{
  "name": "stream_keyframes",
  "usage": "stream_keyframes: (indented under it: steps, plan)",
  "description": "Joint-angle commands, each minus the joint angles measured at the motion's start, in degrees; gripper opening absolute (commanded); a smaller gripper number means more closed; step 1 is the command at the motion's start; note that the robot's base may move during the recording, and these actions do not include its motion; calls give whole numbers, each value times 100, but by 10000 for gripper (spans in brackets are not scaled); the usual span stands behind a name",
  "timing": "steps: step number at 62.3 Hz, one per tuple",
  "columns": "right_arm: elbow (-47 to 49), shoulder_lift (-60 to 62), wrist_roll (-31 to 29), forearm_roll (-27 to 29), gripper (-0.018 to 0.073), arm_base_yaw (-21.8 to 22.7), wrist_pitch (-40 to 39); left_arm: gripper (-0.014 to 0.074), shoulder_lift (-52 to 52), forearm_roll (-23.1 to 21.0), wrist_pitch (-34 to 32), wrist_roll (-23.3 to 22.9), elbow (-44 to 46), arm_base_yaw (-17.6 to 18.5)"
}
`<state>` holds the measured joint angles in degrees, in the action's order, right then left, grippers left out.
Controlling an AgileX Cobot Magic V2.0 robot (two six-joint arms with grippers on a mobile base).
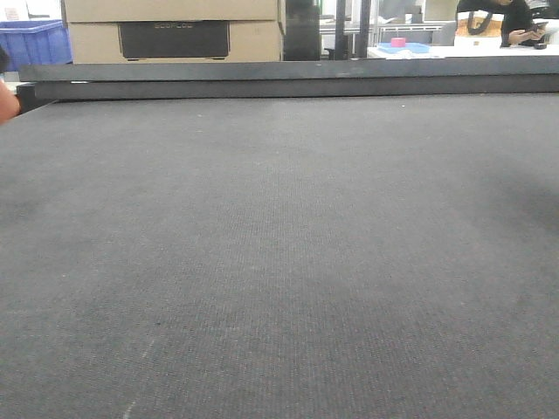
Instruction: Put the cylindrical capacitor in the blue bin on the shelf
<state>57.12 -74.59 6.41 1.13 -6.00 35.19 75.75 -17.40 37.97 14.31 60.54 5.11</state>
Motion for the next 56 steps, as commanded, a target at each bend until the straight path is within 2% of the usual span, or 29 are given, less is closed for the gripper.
stream_keyframes:
  steps: [1, 11, 21, 37, 56]
  plan:
    - [-286, 384, -23, -113, -163, 23, -684, -111, -549, -191, -930, 95, -538, -11]
    - [-954, 990, -23, -113, -163, 23, -1646, -111, -1568, -201, -2042, 95, -1400, -11]
    - [-1558, 1630, -23, -113, -163, 23, -2259, -111, -2525, -176, -2629, 95, -2076, -11]
    - [-2010, 2832, -23, -188, -163, 23, -2277, -111, -3814, -154, -2680, 95, -2662, -11]
    - [-2026, 4049, -23, -301, -163, 23, -2416, -111, -4843, -154, -2700, 95, -2731, -11]
